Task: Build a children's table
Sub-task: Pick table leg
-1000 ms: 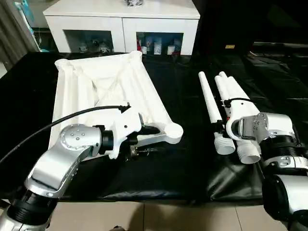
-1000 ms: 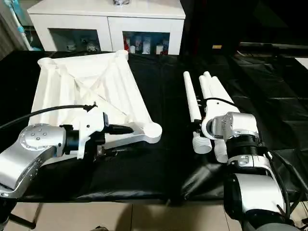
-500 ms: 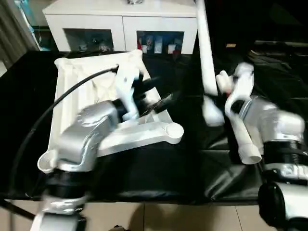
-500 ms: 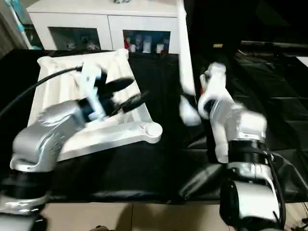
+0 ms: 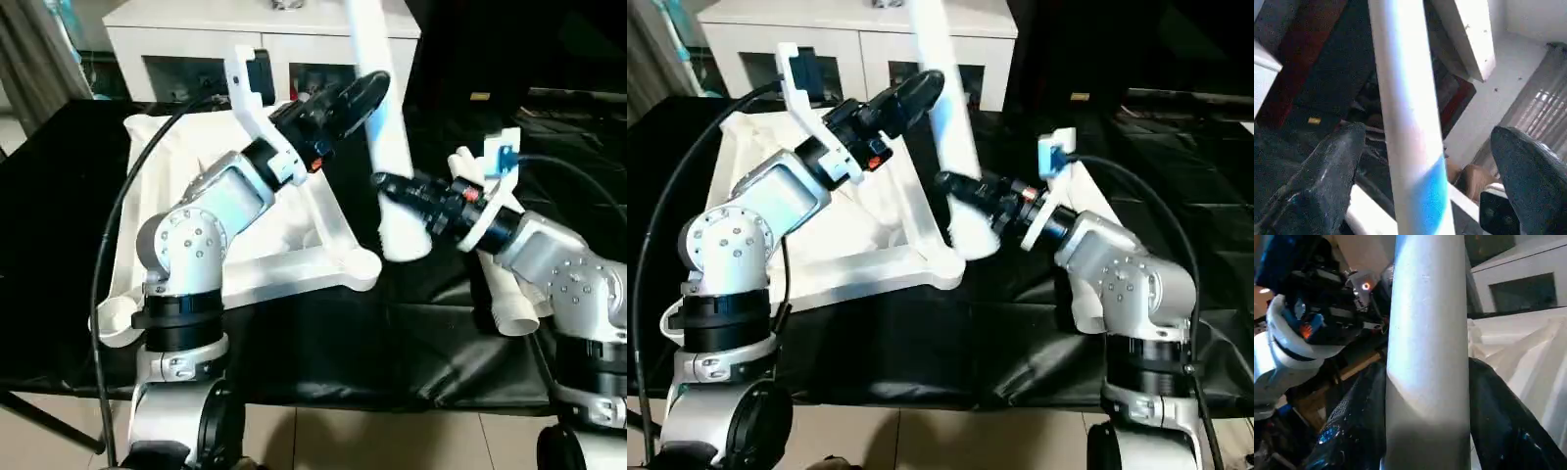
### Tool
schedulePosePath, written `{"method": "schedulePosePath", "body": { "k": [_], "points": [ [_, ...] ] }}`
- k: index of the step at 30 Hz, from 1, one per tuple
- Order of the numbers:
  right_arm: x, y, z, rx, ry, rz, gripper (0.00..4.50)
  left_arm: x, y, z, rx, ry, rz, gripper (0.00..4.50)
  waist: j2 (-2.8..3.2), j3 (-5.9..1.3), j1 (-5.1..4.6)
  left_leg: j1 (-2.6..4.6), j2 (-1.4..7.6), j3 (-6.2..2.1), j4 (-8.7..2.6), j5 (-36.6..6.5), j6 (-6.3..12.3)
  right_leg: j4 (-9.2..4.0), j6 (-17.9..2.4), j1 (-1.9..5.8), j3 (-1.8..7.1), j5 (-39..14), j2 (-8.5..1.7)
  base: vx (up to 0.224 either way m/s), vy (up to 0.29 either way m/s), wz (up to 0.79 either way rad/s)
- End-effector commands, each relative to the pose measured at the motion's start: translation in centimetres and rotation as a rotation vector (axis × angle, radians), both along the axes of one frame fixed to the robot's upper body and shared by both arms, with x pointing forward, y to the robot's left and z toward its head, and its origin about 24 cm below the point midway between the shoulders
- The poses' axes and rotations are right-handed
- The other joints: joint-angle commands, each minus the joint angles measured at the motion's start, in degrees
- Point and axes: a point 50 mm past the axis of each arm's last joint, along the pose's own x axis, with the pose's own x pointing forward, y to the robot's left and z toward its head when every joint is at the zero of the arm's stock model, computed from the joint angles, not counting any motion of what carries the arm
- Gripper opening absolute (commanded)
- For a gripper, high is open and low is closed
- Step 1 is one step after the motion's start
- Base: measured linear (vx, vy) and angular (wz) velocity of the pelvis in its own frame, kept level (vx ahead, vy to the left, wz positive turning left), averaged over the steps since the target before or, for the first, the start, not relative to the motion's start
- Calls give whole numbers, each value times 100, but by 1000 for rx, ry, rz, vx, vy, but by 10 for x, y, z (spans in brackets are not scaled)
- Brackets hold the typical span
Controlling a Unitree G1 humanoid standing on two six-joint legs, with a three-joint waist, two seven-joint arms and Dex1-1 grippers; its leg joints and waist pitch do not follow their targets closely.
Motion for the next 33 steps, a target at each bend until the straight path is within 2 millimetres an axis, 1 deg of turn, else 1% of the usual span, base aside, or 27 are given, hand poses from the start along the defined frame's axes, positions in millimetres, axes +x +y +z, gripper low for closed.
{"method": "schedulePosePath", "body": {
  "k": [1, 3, 4, 5, 7, 8, 10, 11, 12, 13, 15, 18, 19, 21, 22, 23, 26, 31, 32, 33],
  "points": [
    [-6, 3, 8, -12, -45, 43, 188, 1, -3, 0, 10, 25, -7, 450, -67, -420, 3, 136, 184, -40, -388, -474, 292, -392, -1420, 297, 92, -152, -165, 0, 0, 0],
    [-9, 4, 8, -32, -54, 51, 188, 1, -4, 0, 1, 42, -17, 450, -64, -427, 17, 134, 184, -46, -383, -399, 300, -377, -1409, 300, 88, -11, -160, 0, 0, 0],
    [-10, 7, 7, -71, -69, 51, 188, 1, -4, -1, -5, 52, -28, 450, -65, -426, 15, 131, 183, -44, -384, -395, 298, -374, -1416, 300, 88, 11, -161, 0, 0, 0],
    [-10, 7, 7, -71, -69, 51, 188, 1, -4, -1, -5, 52, -28, 450, -56, -425, 16, 132, 183, -45, -383, -404, 288, -378, -1409, 299, 88, 17, -157, 0, 0, 0],
    [-10, 11, 5, -158, -97, 35, 188, 0, -6, -1, -5, 63, -43, 450, -62, -423, 7, 127, 180, -45, -387, -429, 271, -384, -1416, 299, 85, -28, -161, 0, 0, 0],
    [-10, 13, 5, -193, -116, 35, 188, 0, -7, -1, 2, 66, -46, 450, -67, -412, 7, 134, 185, -45, -393, -489, 210, -397, -1372, 294, 88, -145, -158, 0, 0, 0],
    [-10, 16, 6, -203, -123, 35, 188, 1, -7, -3, 7, 80, -44, 450, -62, -407, 0, 131, 182, -44, -398, -560, 201, -407, -1352, 291, 95, -236, -165, 0, 0, 0],
    [-10, 17, 7, -206, -130, 30, 188, 2, -7, -4, 9, 88, -39, 433, -58, -405, 1, 137, 185, -47, -402, -622, 184, -418, -1322, 284, 97, -335, -165, 0, 0, 0],
    [-9, 18, 7, -212, -135, 15, 188, 2, -7, -5, 6, 96, -36, 423, -51, -408, 2, 136, 186, -50, -402, -615, 180, -415, -1319, 286, 98, -324, -170, 0, 0, 0],
    [-8, 19, 8, -220, -144, 0, 188, 2, -7, -5, 7, 102, -31, 423, -51, -407, 0, 135, 184, -50, -403, -615, 171, -416, -1315, 283, 97, -312, -165, 0, 0, 0],
    [-3, 20, 9, -247, -161, -50, 188, 3, -6, -7, 27, 108, -20, 405, -49, -410, -4, 130, 180, -53, -406, -566, 137, -406, -1301, 282, 93, -208, -158, 0, 0, 0],
    [-2, 21, 9, -257, -169, -64, 188, 4, -5, -8, 31, 120, -5, 375, -48, -413, -5, 132, 178, -53, -405, -559, 140, -399, -1312, 288, 92, -137, -156, 0, 0, 0],
    [0, 22, 7, -279, -173, -83, 188, 4, -4, -10, 57, 121, 8, 367, -39, -416, -5, 131, 178, -56, -401, -539, 149, -392, -1317, 288, 91, -63, -153, 0, 0, 0],
    [0, 24, 4, -312, -178, -81, 188, 5, -4, -12, 87, 119, 25, 353, -36, -414, -4, 132, 178, -57, -404, -546, 154, -393, -1299, 289, 90, -63, -153, 0, 0, 0],
    [0, 24, 4, -312, -178, -81, 188, 5, -4, -12, 87, 119, 25, 331, -37, -412, -8, 131, 179, -55, -406, -567, 156, -397, -1294, 289, 91, -76, -153, 0, 0, 0],
    [-2, 26, 2, -330, -182, -66, 188, 5, -4, -13, 95, 117, 30, 331, -36, -411, -5, 132, 181, -59, -409, -597, 147, -396, -1285, 295, 92, -105, -157, 0, 0, 0],
    [-3, 29, -1, -353, -189, -57, 188, 5, -5, -15, 125, 117, 30, 308, -26, -410, -5, 141, 186, -63, -416, -664, 117, -400, -1270, 287, 94, -158, -157, 0, 0, 0],
    [0, 30, -4, -375, -188, -82, 188, 6, -7, -18, 181, 105, 44, 268, -24, -411, -7, 140, 187, -63, -419, -667, 87, -396, -1266, 287, 96, -101, -159, 0, 0, 0],
    [0, 31, -4, -378, -188, -85, 188, 6, -7, -18, 175, 106, 47, 259, 8, -412, -4, 139, 184, -66, -417, -658, 76, -387, -1278, 285, 95, -75, -159, 0, 0, 0],
    [0, 31, -5, -379, -189, -87, 188, 5, -7, -18, 168, 108, 47, 251, -8, -413, -13, 140, 184, -63, -414, -661, 73, -389, -1300, 286, 95, -14, -153, 0, 0, 0]
  ]
}}
